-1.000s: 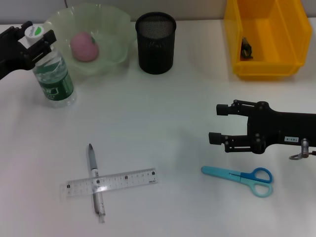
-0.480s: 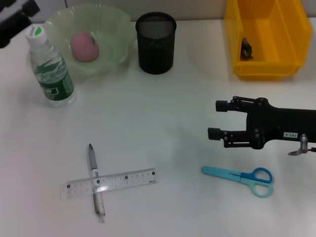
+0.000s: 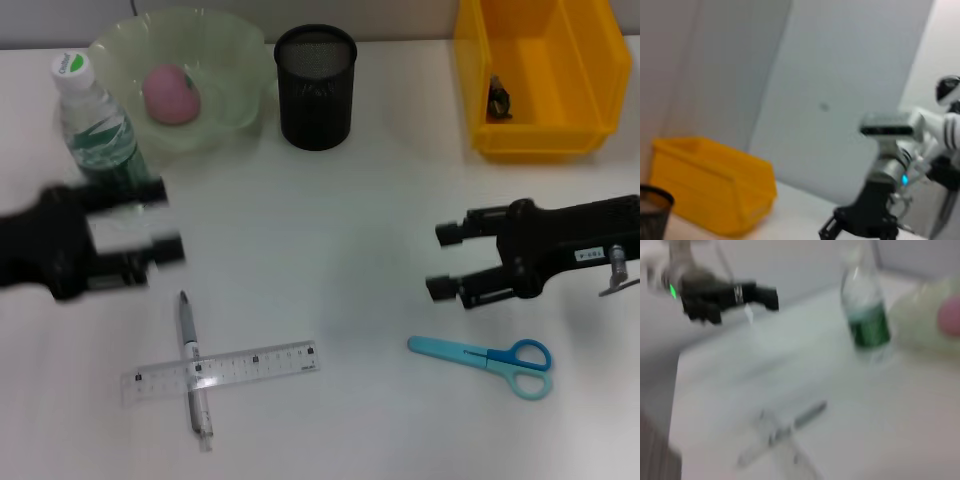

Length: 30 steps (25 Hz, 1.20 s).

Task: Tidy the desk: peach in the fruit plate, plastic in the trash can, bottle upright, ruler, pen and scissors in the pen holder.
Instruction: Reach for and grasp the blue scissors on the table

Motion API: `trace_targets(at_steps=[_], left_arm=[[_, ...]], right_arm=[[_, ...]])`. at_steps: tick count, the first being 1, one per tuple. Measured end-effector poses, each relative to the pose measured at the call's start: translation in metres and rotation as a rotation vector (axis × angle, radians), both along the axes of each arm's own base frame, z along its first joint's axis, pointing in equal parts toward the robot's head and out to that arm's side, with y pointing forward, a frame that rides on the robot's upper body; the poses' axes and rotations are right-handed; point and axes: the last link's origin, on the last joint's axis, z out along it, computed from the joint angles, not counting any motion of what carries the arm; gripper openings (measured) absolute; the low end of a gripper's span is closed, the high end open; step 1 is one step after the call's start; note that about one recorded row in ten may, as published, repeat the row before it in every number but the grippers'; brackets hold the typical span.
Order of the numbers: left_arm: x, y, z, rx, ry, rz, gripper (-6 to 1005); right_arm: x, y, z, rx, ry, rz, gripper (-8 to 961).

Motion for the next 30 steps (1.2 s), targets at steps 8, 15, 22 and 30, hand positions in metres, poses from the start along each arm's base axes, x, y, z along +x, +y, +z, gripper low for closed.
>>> trace_targets(at_steps=[8, 15, 22, 30], left_arm=[[-0.002, -0.004, -0.012, -0.054, 0.044, -0.004, 799], [-0.004, -0.004, -0.015, -0.065, 0.071, 0.000, 799], [-0.010, -0.004, -0.020, -0.075, 0.114, 0.020, 799], [-0.010, -0.001, -0.025, -0.067, 0.125, 0.034, 799]], right_arm=[[-0.025, 0.015, -0.001, -0.132, -0.281, 0.088, 763], [-0.042, 0.013, -0.017, -0.221, -0.506, 0.188, 760], [-0.054, 0.008, -0.036, -0.290, -0.705, 0.269, 758], [-0.060, 0.004, -0.043, -0.309, -0.810, 0.313, 755]])
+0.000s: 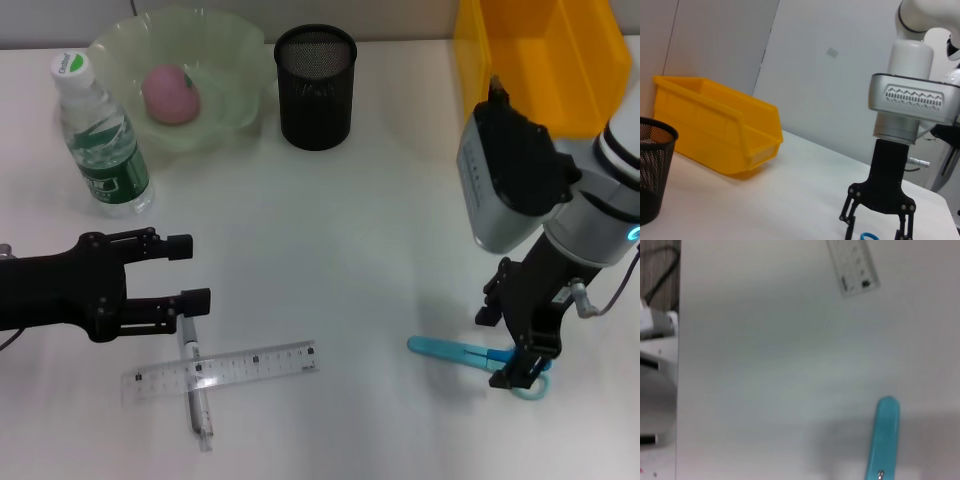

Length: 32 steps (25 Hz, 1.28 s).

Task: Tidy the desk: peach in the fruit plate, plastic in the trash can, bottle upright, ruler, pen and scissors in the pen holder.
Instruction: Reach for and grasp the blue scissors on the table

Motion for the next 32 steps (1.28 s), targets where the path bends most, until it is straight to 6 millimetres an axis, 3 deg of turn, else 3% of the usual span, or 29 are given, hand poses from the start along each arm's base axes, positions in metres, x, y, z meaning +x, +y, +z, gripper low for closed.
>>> trace_targets(at_steps=[3, 19, 32], left_arm=[[0.000, 0.001, 0.000, -0.001, 0.000, 0.002, 798], [-0.002, 0.003, 0.001, 0.017, 0.014, 0.012, 798], [-0.002, 0.005, 0.004, 0.021, 0.023, 0.007, 798]], right_arm=[[0.000, -0.003, -0.004, -0.011, -0.041, 0.011, 754], [-0.012, -0.009, -0.021, 0.009, -0.127, 0.082, 375], [-0.016, -0.010, -0.022, 0.033, -0.128, 0.049, 380]])
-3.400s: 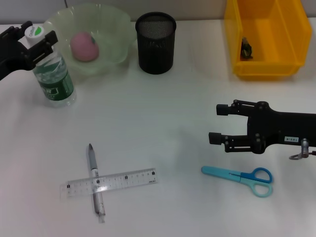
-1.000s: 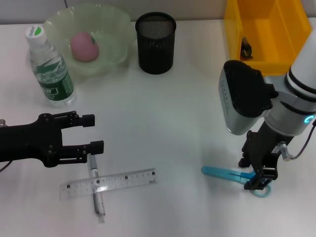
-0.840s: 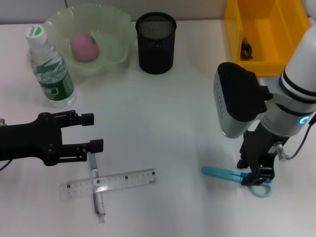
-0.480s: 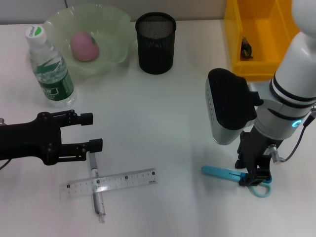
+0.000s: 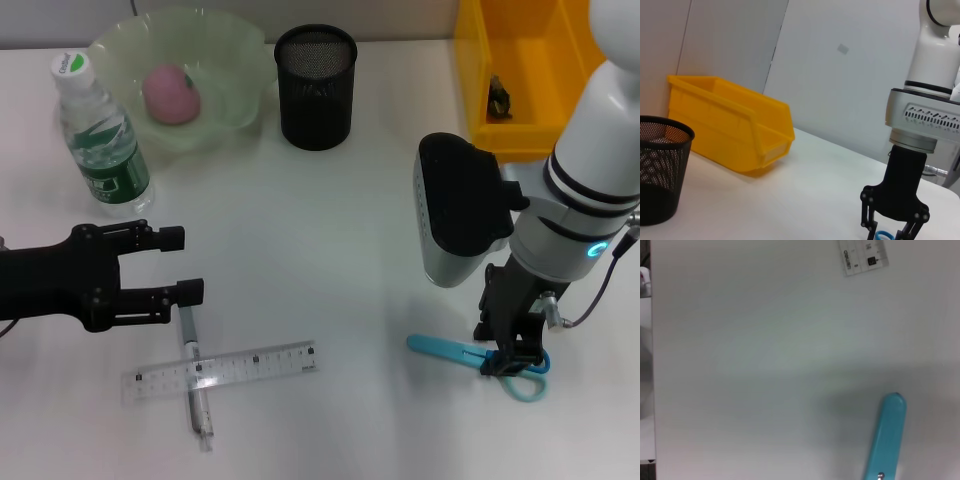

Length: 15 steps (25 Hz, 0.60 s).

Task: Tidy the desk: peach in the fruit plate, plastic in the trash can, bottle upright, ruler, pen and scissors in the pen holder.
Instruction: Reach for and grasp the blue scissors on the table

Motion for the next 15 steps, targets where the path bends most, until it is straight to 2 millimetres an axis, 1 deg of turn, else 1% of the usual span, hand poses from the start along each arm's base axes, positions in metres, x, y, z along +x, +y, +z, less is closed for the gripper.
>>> trace_targets(at_steps=[15], left_arm=[[-0.0003, 0.0022, 0.0024, 0.007, 0.012, -0.011, 798]], right_arm=[[0.0005, -0.0028, -0.0046, 0.011, 0.017, -0.029, 381]])
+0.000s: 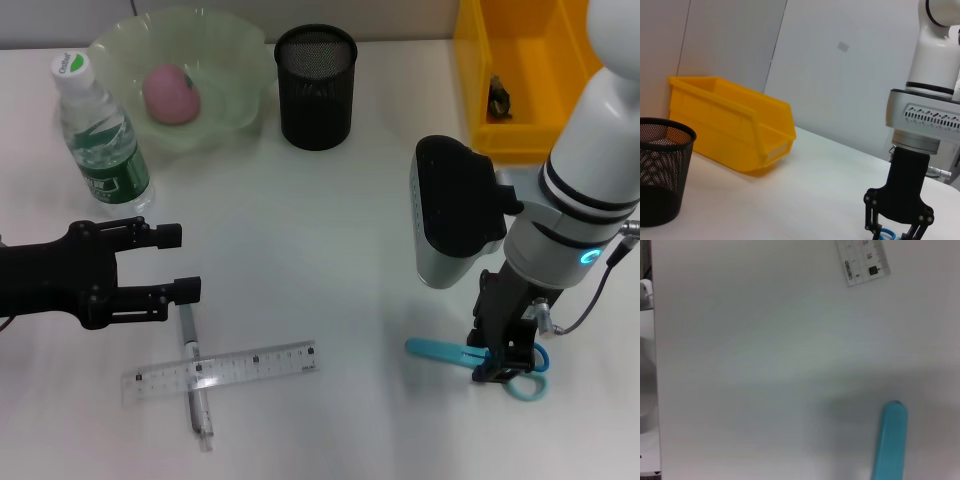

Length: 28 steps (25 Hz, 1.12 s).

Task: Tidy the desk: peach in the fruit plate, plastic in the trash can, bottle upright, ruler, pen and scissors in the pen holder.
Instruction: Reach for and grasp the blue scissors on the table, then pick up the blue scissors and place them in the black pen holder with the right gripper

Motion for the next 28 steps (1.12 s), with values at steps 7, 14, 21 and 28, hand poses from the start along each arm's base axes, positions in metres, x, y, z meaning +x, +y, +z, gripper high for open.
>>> trace_targets(at_steps=[7, 14, 21, 28], left_arm=[[-0.0004, 0.0002, 0.0004, 0.002, 0.002, -0.001, 799], [-0.0008, -0.0001, 0.0005, 0.006, 0.005, -0.005, 799], [-0.0013, 0.0000, 0.0000, 0.009, 0.007, -0.005, 799], [-0.0013, 0.0012, 0.0007, 0.016, 0.008, -0.004, 799]], right_arm=[[0.0016, -0.0013, -0.0030, 0.002, -0.008, 0.003, 381], [0.0019, -0.0013, -0.0041, 0.004, -0.009, 0.008, 325], [0.0021, -0.0019, -0.0069, 0.001, -0.018, 0.026, 292], [0.0003, 0.0002, -0.0060, 0.015, -0.002, 0.026, 236]])
